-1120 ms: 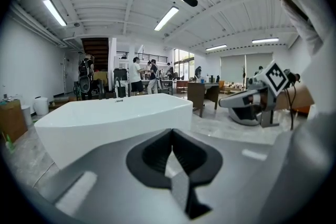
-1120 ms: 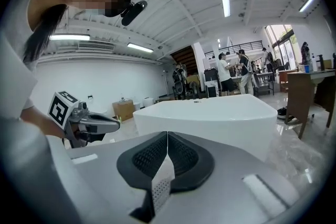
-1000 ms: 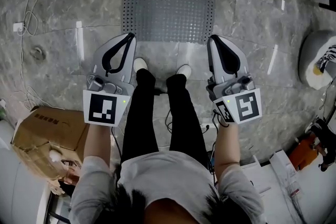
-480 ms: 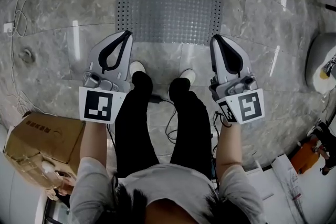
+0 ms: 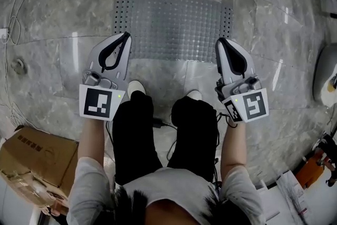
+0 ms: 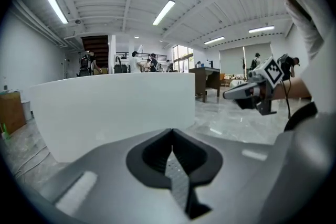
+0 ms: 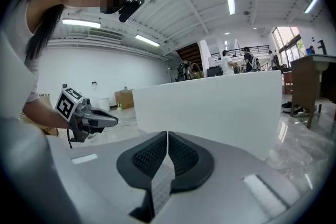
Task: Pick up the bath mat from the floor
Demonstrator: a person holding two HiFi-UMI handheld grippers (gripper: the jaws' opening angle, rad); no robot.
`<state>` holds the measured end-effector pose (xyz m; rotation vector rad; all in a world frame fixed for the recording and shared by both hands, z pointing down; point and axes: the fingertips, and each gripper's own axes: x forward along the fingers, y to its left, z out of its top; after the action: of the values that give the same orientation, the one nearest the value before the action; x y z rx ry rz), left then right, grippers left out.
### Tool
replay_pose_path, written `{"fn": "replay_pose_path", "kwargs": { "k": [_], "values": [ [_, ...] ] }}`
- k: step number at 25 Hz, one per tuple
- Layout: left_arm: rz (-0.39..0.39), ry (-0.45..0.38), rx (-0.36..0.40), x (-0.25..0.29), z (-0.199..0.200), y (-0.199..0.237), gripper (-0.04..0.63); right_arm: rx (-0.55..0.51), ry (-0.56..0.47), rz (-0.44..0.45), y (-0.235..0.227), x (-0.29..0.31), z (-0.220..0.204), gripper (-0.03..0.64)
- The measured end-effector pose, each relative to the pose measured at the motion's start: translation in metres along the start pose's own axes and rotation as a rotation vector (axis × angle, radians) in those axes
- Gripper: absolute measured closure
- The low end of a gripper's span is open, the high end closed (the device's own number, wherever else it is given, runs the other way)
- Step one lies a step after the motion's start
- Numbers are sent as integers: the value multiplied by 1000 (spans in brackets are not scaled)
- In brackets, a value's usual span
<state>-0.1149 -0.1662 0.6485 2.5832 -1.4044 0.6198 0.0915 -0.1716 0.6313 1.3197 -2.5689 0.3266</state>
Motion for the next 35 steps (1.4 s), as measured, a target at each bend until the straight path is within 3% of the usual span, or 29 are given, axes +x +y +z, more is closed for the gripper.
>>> {"fn": "replay_pose_path", "kwargs": {
  "k": [6,12,20,23,32,35],
  "values": [
    [27,-23,35,34,-59,2,595,-28,-37,4,-21,27,-62,606],
    [60,-33,25,61,-112,9,595,-47,-66,4,-42,42,-115,604],
    [98,-9,52,80,-144,6,594,-29,-79,32,-51,54,-148,583],
    [130,8,75,87,-164,18,594,-10,-78,6,-64,53,-162,572],
    [221,149,10,102,-243,74,594,36,25,-136,-119,47,-235,543],
    [225,195,1,108,-265,85,559,89,69,-195,-141,42,-264,528]
  ]
}}
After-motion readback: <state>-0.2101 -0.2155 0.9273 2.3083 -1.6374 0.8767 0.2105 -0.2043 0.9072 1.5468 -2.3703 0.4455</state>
